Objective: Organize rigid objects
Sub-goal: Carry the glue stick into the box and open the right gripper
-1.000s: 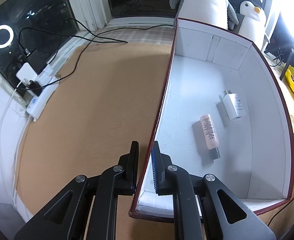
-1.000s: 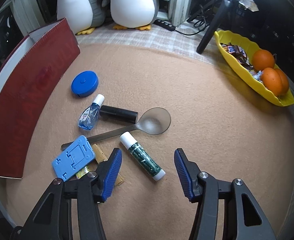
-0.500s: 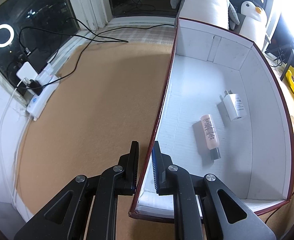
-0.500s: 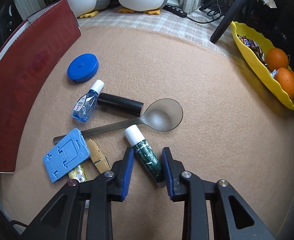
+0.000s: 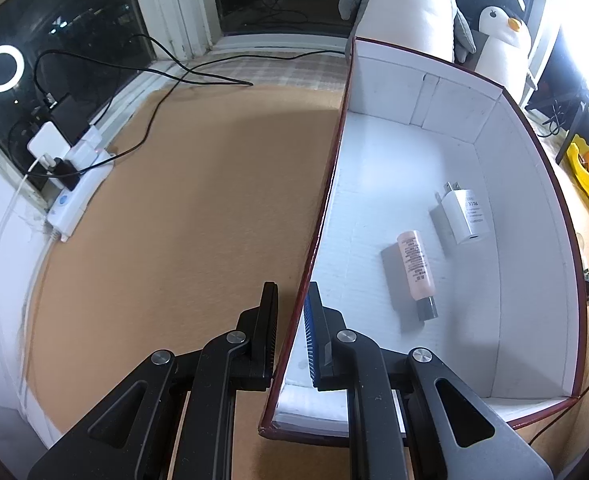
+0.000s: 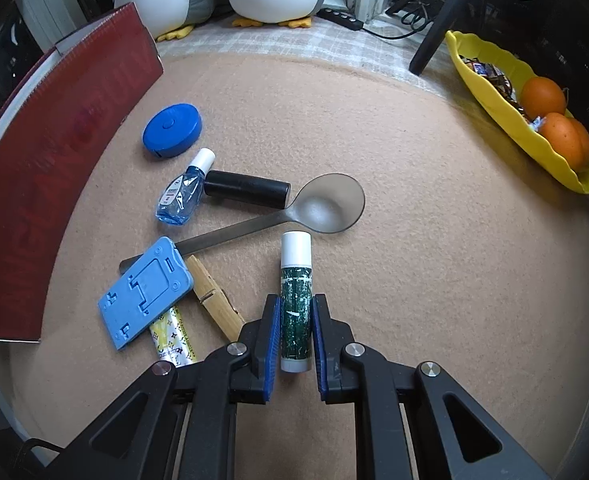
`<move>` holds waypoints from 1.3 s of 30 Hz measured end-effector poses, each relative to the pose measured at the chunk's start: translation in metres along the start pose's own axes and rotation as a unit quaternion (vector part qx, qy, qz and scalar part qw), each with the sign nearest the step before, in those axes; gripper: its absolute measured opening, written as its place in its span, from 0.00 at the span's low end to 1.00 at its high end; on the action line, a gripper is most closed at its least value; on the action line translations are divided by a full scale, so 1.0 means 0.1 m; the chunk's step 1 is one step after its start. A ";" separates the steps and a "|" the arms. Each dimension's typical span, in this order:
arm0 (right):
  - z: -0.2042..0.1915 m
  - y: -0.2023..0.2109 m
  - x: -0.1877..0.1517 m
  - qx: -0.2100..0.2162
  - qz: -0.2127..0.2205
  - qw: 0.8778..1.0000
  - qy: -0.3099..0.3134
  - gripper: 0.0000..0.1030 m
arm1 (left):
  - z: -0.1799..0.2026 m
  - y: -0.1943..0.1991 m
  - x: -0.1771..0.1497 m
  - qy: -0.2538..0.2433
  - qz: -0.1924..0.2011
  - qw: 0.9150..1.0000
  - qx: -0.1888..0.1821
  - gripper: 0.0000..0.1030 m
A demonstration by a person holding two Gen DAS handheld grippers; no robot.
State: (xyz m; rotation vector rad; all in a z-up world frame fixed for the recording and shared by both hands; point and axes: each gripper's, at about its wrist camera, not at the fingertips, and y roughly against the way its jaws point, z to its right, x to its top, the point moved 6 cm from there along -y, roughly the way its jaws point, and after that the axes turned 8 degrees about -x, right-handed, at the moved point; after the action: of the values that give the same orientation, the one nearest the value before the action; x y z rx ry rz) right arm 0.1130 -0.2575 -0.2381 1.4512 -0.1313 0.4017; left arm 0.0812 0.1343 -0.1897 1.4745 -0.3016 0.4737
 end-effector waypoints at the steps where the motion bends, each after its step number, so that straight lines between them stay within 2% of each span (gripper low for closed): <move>1: 0.01 0.06 0.00 0.001 0.005 1.000 -0.004 0.13 | 0.00 0.00 0.00 0.000 0.000 1.000 -0.001 0.12; 8: -0.19 0.55 0.05 0.023 0.047 0.999 -0.004 0.13 | -0.01 0.00 0.00 0.002 0.003 1.000 -0.010 0.12; 13: -0.59 0.98 0.14 0.055 0.084 0.995 0.023 0.13 | -0.04 0.00 0.00 0.005 0.005 1.000 -0.014 0.12; 19: -1.25 1.34 0.19 0.096 0.114 0.986 0.074 0.13 | -0.05 0.00 -0.01 0.010 0.009 1.000 -0.023 0.12; 28: -2.11 1.40 0.13 0.125 0.111 0.976 0.136 0.13 | -0.07 0.04 -0.02 0.012 0.015 0.999 -0.032 0.12; 39: -2.56 1.15 0.15 0.130 0.089 0.975 0.158 0.13 | -0.07 0.07 -0.02 0.013 0.020 0.999 -0.037 0.12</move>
State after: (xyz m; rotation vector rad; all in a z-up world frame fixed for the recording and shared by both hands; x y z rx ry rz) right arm 0.0480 0.0035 -0.1578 1.6173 0.0500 0.8165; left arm 0.0754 0.1415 -0.1857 1.3914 -0.3238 0.5083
